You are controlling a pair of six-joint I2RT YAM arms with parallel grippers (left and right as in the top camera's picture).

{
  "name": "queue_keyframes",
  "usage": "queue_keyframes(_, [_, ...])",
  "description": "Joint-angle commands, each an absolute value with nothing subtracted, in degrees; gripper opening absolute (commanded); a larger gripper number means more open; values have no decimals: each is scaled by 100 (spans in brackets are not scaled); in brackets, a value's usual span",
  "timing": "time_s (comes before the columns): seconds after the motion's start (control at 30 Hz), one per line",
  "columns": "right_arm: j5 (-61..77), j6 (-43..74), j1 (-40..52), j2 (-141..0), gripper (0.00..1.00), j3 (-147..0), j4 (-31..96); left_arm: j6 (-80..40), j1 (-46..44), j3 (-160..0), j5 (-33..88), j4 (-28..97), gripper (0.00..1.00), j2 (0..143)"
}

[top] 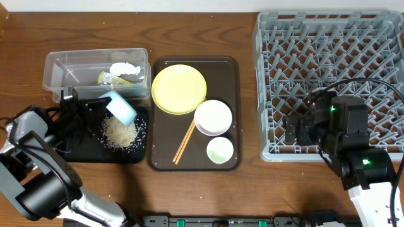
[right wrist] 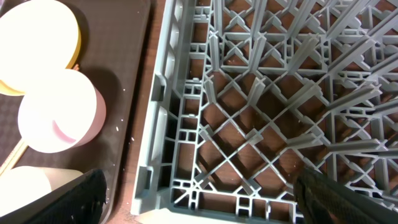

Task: Sort waste into correct bins and load items into the dishwasher rack
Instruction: 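Tip the blue bowl over the black tray to pour out rice, then return the empty blue bowl to the brown tray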

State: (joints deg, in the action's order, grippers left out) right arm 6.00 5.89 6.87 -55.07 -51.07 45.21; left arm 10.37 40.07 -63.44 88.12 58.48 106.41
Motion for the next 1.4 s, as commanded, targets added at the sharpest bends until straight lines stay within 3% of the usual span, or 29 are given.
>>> queue_keyframes(0.0, [624,635,639,-5476,95,-5249,4528,1160,4038,-6353,8600,5734,6,10650])
queue_keyframes(0.13, [624,635,639,-5476,95,-5249,4528,1031,4038,-6353,8044,5273,6,10650])
queue_keyframes(0.3, [624,635,639,-5476,95,-5249,4528,-106,4038,-6355,7762,5037,6,10650])
queue_keyframes(0.4, [624,635,639,-5476,94,-5249,4545,792,4016,-6355,9021,5089,6,10650])
queue_keyframes(0.53, [624,635,639,-5476,94,-5249,4589,1061,4027,-6361,8816,5013,6,10641])
queue_keyframes(0.63, [622,635,639,-5476,94,-5249,4600,405,4045,-6361,8283,4978,6,10641])
queue_keyframes(0.73, [622,635,639,-5476,94,-5249,4598,884,4042,-6361,9024,5004,6,10632])
queue_keyframes(0.93, [624,635,639,-5476,94,-5249,4606,467,4060,-6366,8392,4703,6,10621])
queue_keyframes(1.07, [622,635,639,-5476,95,-5249,4609,790,4053,-6364,9011,4768,6,10617])
queue_keyframes(1.37, [622,635,639,-5476,94,-5249,4606,611,4036,-6364,8864,4884,6,10501])
